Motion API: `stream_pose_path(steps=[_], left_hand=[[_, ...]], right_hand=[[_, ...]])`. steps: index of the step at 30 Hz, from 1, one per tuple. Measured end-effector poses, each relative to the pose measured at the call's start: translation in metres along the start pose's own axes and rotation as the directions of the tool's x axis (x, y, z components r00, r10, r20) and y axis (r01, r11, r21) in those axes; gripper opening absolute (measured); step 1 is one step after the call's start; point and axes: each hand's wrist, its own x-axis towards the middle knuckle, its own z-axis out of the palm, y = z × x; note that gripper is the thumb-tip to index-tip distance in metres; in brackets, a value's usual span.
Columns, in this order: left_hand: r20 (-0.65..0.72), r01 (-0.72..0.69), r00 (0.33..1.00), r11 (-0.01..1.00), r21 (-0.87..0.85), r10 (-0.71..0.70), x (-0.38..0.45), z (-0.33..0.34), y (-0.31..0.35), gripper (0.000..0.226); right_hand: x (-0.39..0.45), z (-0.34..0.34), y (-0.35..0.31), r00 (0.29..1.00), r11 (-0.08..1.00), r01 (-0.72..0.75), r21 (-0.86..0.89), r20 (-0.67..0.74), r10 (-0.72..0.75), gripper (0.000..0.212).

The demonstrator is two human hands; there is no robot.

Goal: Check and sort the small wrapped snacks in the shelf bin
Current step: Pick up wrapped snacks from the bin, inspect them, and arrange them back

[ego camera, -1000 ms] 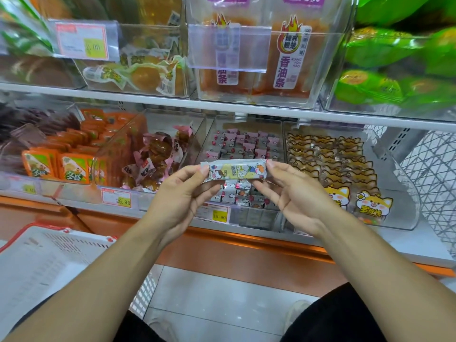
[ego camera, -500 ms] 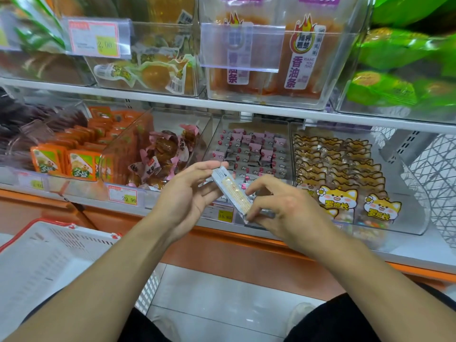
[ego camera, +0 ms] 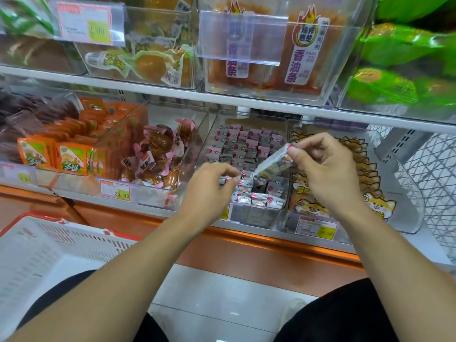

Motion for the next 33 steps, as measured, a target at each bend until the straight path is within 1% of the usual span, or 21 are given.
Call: stream_pose_path(steps=[2, 4, 7, 8, 9, 11, 12, 14, 15, 17, 18, 19, 20, 21, 22, 23, 24, 25, 28, 31, 33], left_hand=[[0.067, -0.103, 0.994, 0.977, 0.189, 0.092, 0.012, 0.007, 0.001, 0.021], [0.153, -0.166, 0.981, 0.931, 0.324, 0.122, 0.022, 0.014, 0.002, 0.027], [0.213, -0.191, 0.971, 0.886, 0.422, 0.108, 0.031, 0.022, 0.001, 0.023], [0.213, -0.182, 0.972, 0.890, 0.417, 0.099, 0.033, 0.023, 0.001, 0.020], [0.208, -0.166, 0.974, 0.903, 0.396, 0.088, 0.034, 0.024, 0.001, 0.015], [0.195, -0.124, 0.979, 0.939, 0.320, 0.063, 0.035, 0.023, 0.001, 0.005], [0.186, -0.099, 0.981, 0.956, 0.276, 0.048, 0.034, 0.022, 0.002, 0.007], [0.163, -0.074, 0.986, 0.981, 0.177, 0.045, 0.032, 0.020, 0.006, 0.011], [0.136, -0.073, 0.989, 0.990, 0.120, 0.057, 0.030, 0.019, 0.009, 0.010], [0.037, -0.087, 0.996, 0.996, -0.001, 0.087, 0.027, 0.011, 0.016, 0.006], [-0.026, -0.097, 0.995, 0.994, -0.058, 0.095, 0.026, 0.006, 0.020, 0.006], [-0.090, -0.112, 0.991, 0.987, -0.116, 0.102, 0.024, 0.000, 0.025, 0.006], [-0.153, -0.136, 0.982, 0.976, -0.168, 0.110, 0.023, -0.007, 0.029, 0.008], [-0.209, -0.165, 0.970, 0.964, -0.210, 0.120, 0.022, -0.015, 0.033, 0.009], [-0.245, -0.187, 0.961, 0.952, -0.243, 0.126, 0.021, -0.022, 0.036, 0.009], [-0.252, -0.197, 0.959, 0.942, -0.270, 0.128, 0.019, -0.029, 0.039, 0.009], [-0.234, -0.198, 0.963, 0.936, -0.290, 0.131, 0.016, -0.035, 0.040, 0.008], [-0.199, -0.192, 0.971, 0.934, -0.300, 0.136, 0.011, -0.038, 0.041, 0.008], [-0.061, -0.108, 0.994, 0.938, -0.328, 0.093, -0.001, -0.041, 0.042, 0.006], [0.039, 0.101, 0.995, 0.936, -0.339, -0.093, -0.004, -0.049, 0.041, 0.027], [0.135, 0.261, 0.965, 0.863, -0.432, -0.224, -0.009, -0.053, 0.036, 0.041]], right_hand=[[0.003, 0.001, 0.005, 0.996, 0.991, 0.001, -0.133, 0.089, 0.011, 0.012], [0.003, 0.005, 0.007, 0.988, 0.974, 0.005, -0.225, 0.149, 0.029, 0.011], [0.004, 0.014, 0.007, 0.969, 0.915, 0.108, -0.388, 0.247, -0.010, 0.009], [0.005, 0.018, 0.006, 0.953, 0.859, 0.177, -0.479, 0.300, -0.029, 0.006], [0.007, 0.023, 0.006, 0.931, 0.762, 0.260, -0.593, 0.364, -0.035, 0.002], [0.011, 0.035, 0.008, 0.882, 0.496, 0.407, -0.767, 0.471, 0.006, 0.013], [0.013, 0.039, 0.010, 0.868, 0.405, 0.440, -0.801, 0.495, 0.037, 0.015], [0.011, 0.042, 0.014, 0.852, 0.313, 0.478, -0.821, 0.520, 0.061, 0.020], [0.010, 0.042, 0.016, 0.849, 0.301, 0.489, -0.819, 0.526, 0.051, 0.025], [0.006, 0.039, 0.019, 0.858, 0.314, 0.480, -0.819, 0.513, 0.026, 0.028], [0.006, 0.037, 0.019, 0.869, 0.341, 0.464, -0.818, 0.494, 0.002, 0.028], [0.008, 0.035, 0.021, 0.884, 0.399, 0.441, -0.804, 0.467, -0.035, 0.028], [0.008, 0.033, 0.020, 0.899, 0.500, 0.409, -0.763, 0.432, -0.077, 0.031], [0.007, 0.031, 0.017, 0.912, 0.642, 0.364, -0.675, 0.397, -0.100, 0.038], [0.004, 0.030, 0.013, 0.919, 0.794, 0.302, -0.528, 0.382, -0.096, 0.048], [-0.001, 0.029, 0.008, 0.914, 0.906, 0.232, -0.354, 0.397, -0.079, 0.059], [-0.006, 0.030, 0.003, 0.905, 0.962, 0.176, -0.211, 0.419, -0.073, 0.067], [-0.013, 0.032, 0.000, 0.900, 0.985, 0.131, -0.114, 0.431, -0.070, 0.070], [-0.024, 0.039, -0.001, 0.893, 0.998, -0.019, 0.068, 0.450, -0.013, 0.060], [-0.029, 0.047, -0.004, 0.885, 0.942, -0.211, 0.260, 0.460, 0.071, 0.049], [-0.028, 0.051, -0.010, 0.892, 0.872, -0.349, 0.344, 0.408, 0.196, 0.038]])
